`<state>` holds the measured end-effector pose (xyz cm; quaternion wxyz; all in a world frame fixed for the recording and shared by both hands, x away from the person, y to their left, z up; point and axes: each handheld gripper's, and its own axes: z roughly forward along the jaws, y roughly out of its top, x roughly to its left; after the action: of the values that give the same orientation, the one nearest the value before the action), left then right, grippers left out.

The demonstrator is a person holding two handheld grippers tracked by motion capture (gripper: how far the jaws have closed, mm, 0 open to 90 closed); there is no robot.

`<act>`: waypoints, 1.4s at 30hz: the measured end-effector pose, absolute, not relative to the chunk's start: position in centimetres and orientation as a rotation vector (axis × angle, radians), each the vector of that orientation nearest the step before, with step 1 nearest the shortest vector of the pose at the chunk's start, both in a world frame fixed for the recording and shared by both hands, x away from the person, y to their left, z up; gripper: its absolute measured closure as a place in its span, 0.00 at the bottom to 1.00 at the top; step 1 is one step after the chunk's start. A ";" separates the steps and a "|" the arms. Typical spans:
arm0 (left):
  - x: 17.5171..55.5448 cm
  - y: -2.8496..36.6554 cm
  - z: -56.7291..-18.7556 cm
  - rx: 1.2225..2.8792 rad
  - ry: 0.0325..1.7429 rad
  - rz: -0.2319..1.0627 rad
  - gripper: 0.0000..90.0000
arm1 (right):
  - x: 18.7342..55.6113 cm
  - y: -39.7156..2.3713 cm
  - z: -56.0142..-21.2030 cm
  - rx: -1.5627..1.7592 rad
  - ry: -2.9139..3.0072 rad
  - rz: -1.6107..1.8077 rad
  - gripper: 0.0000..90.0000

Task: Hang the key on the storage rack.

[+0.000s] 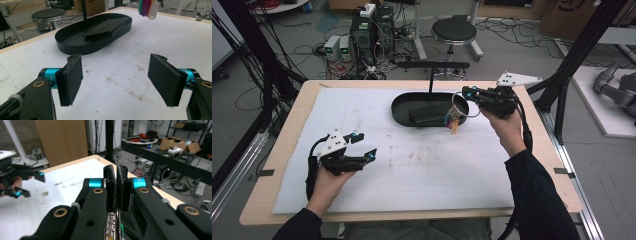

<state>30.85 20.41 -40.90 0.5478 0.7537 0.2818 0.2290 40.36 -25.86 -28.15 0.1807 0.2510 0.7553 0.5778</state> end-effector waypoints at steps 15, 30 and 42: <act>30.8 21.1 -41.1 1.780 0.676 0.541 0.31 | 44.7 -25.9 -28.1 0.800 2.086 1.578 0.97; 30.3 21.3 -41.1 1.782 0.677 0.551 0.31 | 48.0 -25.1 -28.7 0.865 2.044 1.524 0.97; 30.0 21.6 -41.4 1.780 0.691 0.552 0.31 | 50.2 -26.0 -29.7 0.933 2.017 1.502 0.97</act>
<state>30.03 21.65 -41.38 0.5455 0.7507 0.2913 0.2326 50.19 -25.98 -29.71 0.2276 0.3388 0.7323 0.5451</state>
